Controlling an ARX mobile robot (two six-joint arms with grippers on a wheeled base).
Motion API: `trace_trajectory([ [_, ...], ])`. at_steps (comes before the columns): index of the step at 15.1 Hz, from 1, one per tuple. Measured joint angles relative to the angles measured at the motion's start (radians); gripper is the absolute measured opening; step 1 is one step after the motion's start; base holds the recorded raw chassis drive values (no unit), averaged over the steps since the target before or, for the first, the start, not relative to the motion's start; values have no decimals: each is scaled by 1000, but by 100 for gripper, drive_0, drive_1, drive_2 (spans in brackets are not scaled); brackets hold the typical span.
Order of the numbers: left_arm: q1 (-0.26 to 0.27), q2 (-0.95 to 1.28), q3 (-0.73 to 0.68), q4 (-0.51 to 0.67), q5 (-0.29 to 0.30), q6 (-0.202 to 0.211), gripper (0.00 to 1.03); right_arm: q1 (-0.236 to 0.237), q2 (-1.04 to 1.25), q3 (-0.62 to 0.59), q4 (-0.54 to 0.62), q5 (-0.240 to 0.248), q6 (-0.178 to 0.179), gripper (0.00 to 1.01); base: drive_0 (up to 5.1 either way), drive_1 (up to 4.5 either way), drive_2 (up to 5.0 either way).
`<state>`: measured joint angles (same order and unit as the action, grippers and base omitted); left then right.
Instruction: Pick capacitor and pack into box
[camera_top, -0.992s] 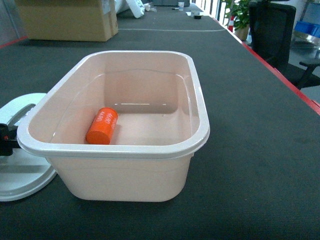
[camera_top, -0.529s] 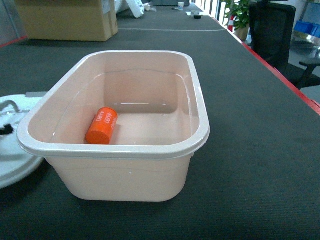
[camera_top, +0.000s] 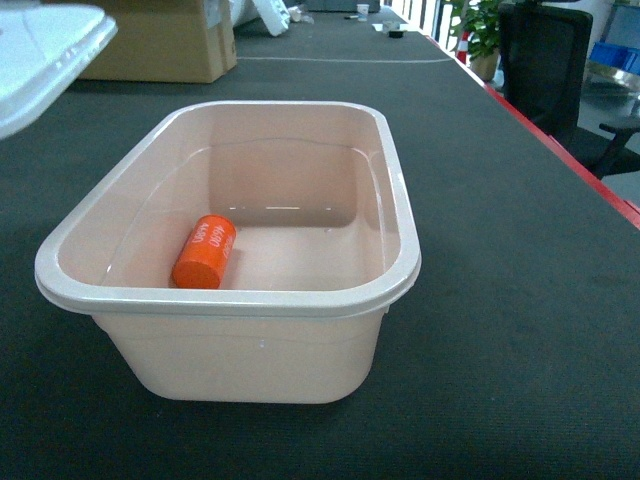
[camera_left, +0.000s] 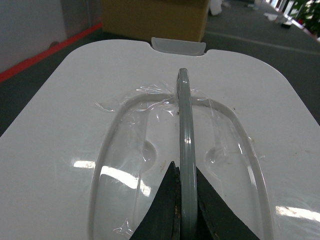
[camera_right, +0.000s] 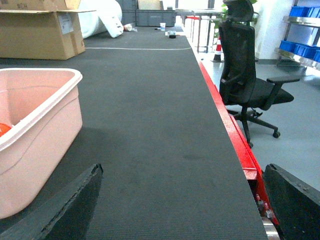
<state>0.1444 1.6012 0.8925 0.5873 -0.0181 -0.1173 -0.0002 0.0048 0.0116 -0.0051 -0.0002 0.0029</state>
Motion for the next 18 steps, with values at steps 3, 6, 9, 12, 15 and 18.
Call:
trace_trajectory([
  [3, -178, -148, -9, -45, -140, -42, 2, 0, 0, 0, 0, 0, 0, 98, 0, 0, 0],
  [6, -397, -122, -48, -51, -307, -84, 2, 0, 0, 0, 0, 0, 0, 98, 0, 0, 0],
  [9, -574, -54, -57, -35, -424, -100, 2, 0, 0, 0, 0, 0, 0, 98, 0, 0, 0],
  [12, -680, 46, -53, -13, -496, -117, 2, 0, 0, 0, 0, 0, 0, 98, 0, 0, 0],
  [15, -702, 98, -52, 2, -541, -124, 2, 0, 0, 0, 0, 0, 0, 98, 0, 0, 0],
  [18, -736, 134, -32, 40, -537, -119, 2, 0, 0, 0, 0, 0, 0, 98, 0, 0, 0],
])
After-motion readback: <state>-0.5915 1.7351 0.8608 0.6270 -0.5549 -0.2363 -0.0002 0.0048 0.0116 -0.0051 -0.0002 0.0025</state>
